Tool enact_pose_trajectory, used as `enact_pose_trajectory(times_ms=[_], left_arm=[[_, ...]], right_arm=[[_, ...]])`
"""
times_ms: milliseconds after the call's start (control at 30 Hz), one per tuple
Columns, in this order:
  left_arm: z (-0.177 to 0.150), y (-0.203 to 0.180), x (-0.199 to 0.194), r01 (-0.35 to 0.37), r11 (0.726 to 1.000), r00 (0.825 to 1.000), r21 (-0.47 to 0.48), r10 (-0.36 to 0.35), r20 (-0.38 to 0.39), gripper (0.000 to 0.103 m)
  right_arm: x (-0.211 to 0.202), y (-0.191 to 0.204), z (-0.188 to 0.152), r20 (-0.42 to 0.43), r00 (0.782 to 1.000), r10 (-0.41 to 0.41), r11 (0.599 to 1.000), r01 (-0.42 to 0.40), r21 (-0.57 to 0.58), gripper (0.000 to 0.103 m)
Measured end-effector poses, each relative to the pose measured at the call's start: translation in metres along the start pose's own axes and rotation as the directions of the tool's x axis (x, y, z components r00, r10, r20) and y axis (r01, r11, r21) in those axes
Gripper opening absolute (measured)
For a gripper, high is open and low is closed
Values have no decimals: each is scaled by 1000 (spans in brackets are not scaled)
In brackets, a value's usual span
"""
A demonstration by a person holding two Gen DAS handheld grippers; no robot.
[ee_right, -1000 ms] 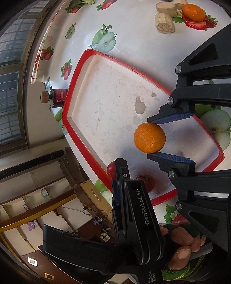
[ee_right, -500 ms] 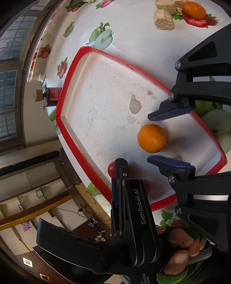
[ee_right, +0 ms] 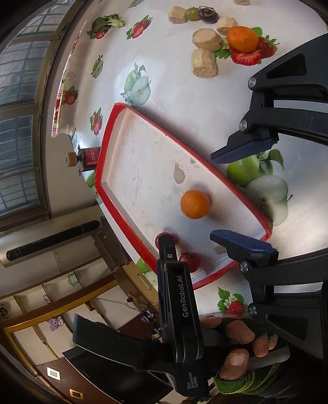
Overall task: Organize fruits
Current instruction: 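Move both tools back to the beige blocks on the table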
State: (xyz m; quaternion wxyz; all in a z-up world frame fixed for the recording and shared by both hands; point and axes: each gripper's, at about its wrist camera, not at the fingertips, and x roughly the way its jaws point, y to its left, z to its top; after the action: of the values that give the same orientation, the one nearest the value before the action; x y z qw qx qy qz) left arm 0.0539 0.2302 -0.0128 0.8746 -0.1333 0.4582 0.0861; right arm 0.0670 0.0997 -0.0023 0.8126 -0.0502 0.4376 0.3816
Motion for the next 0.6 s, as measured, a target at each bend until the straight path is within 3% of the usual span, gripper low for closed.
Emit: enact_pose_trajectory(times_ms=[100,167,200,233,600], left_arm=[[-4,-10,-3,9,1000,1000,12,-8,-1,46],[-7,-17,-6,16,1000,1000,20,-16,2,57],[-9,-21,-8,16,1000,1000,22,-16,8,69],[-11,-26,-11,21,999,1000,26,-21,20,71],[-30,-90,-24,119,986,992,114,-121,16,71]], right_arm=[[-11,-10,-7,12,1000,-13,1000,13,29,56],[-18,-18,-14,14,1000,-21,998,20,54,56],[-22,-22,-18,15,1000,-24,998,23,67,56],[-25,-26,-21,15,999,-31,997,30,78,56],[-68,-64,-62,27,990,-141,977,135,165,60]])
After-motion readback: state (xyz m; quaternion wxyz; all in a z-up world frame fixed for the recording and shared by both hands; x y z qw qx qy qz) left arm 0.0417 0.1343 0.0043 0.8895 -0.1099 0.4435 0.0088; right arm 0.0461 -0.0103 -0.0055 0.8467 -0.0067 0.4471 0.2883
